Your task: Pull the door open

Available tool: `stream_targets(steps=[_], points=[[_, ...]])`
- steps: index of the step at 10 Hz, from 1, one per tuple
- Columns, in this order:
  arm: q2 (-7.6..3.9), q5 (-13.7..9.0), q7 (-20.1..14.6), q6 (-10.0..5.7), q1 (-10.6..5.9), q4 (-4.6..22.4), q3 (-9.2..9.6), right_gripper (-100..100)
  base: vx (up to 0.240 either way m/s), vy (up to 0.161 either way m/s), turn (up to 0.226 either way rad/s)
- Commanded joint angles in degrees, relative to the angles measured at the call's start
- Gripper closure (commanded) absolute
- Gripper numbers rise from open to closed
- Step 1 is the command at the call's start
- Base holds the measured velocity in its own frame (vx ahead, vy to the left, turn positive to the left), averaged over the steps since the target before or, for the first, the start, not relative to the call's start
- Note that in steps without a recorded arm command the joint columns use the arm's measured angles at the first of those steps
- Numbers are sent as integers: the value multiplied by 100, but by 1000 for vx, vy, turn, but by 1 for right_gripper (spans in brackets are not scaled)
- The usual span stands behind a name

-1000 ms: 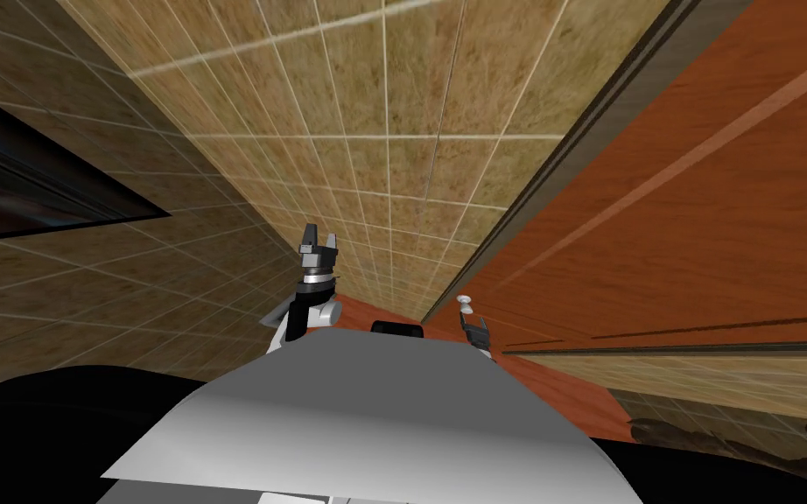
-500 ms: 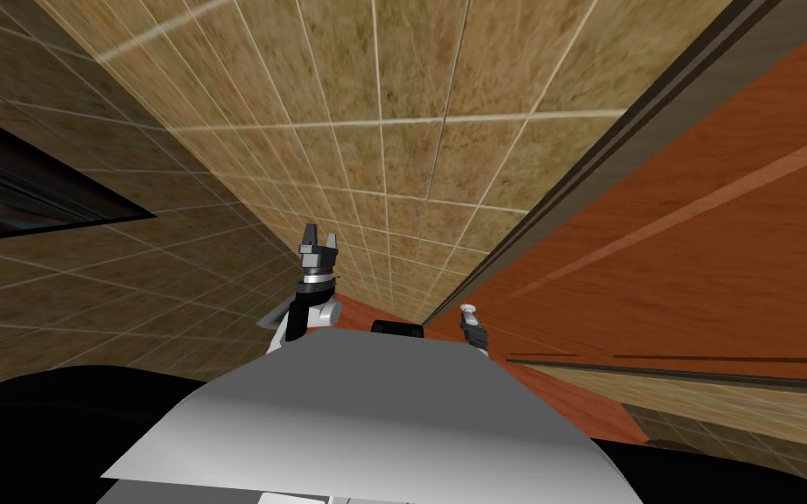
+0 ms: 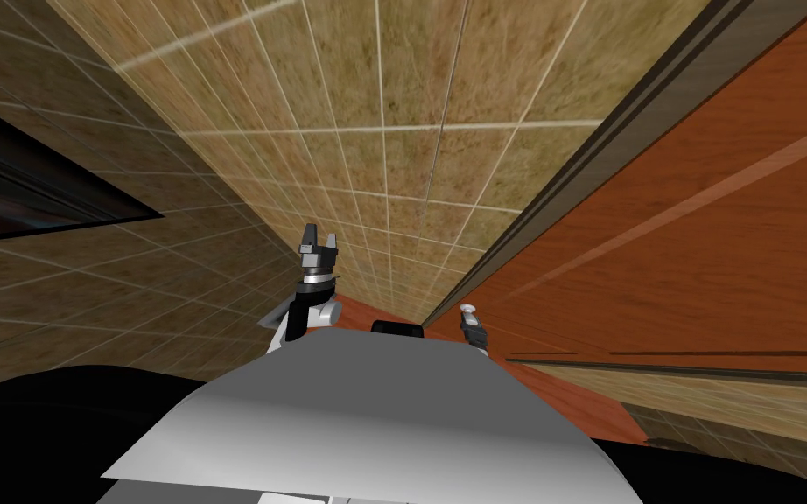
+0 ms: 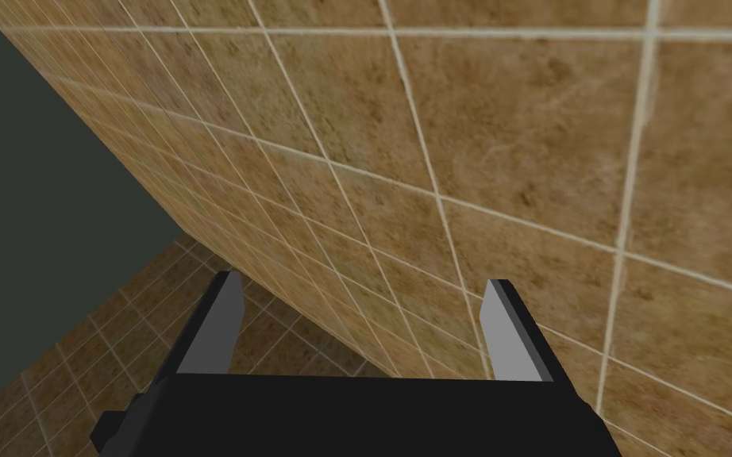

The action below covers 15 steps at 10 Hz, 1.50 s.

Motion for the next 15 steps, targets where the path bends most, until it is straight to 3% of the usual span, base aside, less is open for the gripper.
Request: stream_targets(steps=[1, 8, 15], points=[[-17, -49, -177, 8, -21, 10, 30, 100, -25, -2, 27], [-154, -424, -1267, 58, -195, 188, 268, 100, -41, -5, 30], [-248, -710, -2126, 97, -329, 323, 450, 100, -37, -6, 24]])
